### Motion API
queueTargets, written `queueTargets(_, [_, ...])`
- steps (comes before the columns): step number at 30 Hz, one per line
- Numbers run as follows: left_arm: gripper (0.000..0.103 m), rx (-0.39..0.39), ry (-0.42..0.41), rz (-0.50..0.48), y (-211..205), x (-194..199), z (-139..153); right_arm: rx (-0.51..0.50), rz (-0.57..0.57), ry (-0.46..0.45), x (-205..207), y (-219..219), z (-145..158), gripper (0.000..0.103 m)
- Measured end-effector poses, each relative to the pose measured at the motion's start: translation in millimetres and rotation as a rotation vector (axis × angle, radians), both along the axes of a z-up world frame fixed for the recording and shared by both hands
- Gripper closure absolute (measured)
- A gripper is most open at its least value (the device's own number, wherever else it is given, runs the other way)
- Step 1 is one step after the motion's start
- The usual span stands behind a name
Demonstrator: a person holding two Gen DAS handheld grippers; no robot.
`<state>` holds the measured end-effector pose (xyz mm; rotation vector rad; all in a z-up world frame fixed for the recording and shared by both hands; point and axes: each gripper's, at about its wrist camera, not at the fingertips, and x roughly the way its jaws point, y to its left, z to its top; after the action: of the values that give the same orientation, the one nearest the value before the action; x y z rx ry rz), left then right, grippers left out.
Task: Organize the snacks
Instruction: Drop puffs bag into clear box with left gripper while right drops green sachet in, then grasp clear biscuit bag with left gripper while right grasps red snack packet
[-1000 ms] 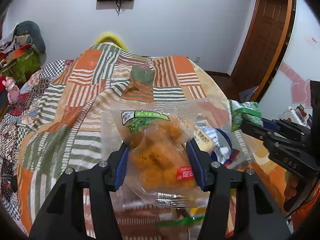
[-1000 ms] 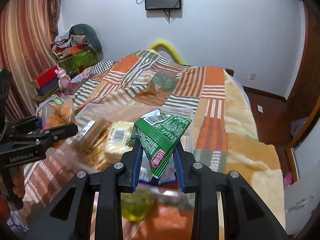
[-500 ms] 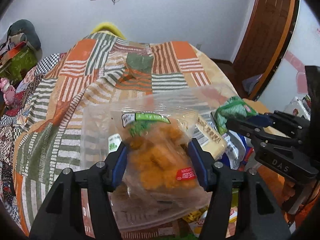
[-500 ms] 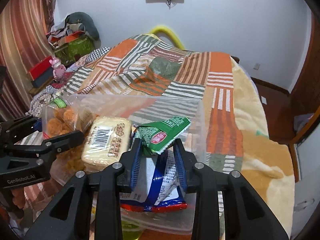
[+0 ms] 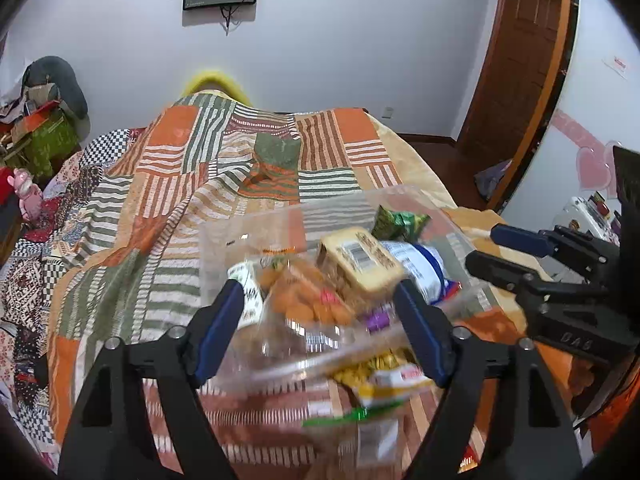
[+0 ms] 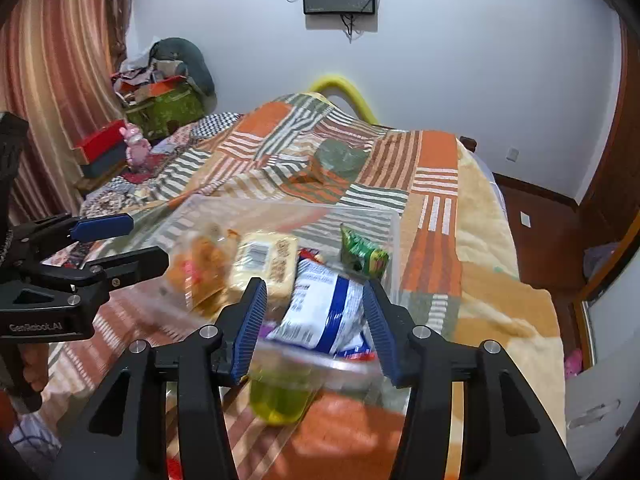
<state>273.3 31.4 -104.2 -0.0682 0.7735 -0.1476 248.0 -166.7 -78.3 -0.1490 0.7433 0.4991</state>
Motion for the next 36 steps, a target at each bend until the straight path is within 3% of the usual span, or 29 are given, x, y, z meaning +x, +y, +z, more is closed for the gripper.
queueTargets(7, [0.016, 0.023, 0.037, -0.023, -3.7, -48.1, -13.2, 0.015, 0.007, 0.014, -37.4, -7.8, -1.0, 0.051])
queueTargets(13, [0.015, -0.005, 0.159, -0.06, -11.7, -68.2, -54.4, 0.03, 0.001, 0.051, -55.0, -6.1, -13.3, 0.045])
queueTargets(18, [0.017, -0.002, 0.214, -0.055, -19.6, -69.1, -85.5, 0.046, -0.01, 0.097, -62.7, -7.7, -26.8, 0.043])
queueTargets(20, [0.028, -0.01, 0.22, -0.05, -20.4, -68.8, -93.8, 0.04, -0.015, 0.105, -67.9, -7.6, -30.5, 0.039])
queueTargets(21, [0.041, -0.02, 0.23, -0.057, -20.1, -69.2, -98.1, 0.034, -0.019, 0.105, -70.0, -6.3, -31.8, 0.036])
queueTargets(23, [0.045, -0.016, 0.212, -0.05, -19.3, -73.5, -100.1, 0.027, -0.024, 0.096, -77.8, -4.1, -33.8, 0.029])
queueTargets(25, [0.059, 0.01, 0.179, -0.049, -18.6, -82.3, -95.3, 0.029, -0.019, 0.096, -85.0, -0.1, -33.6, 0.024])
queueTargets(34, [0.061, -0.011, 0.135, 0.0, 18.0, -128.3, -74.2, -0.008, 0.028, 0.108, -121.5, 35.6, -43.9, 0.001])
queueTargets(36, [0.061, -0.008, 0.127, 0.008, 24.4, -139.0, -70.5, -0.035, 0.038, 0.109, -126.5, 44.2, -48.9, 0.0])
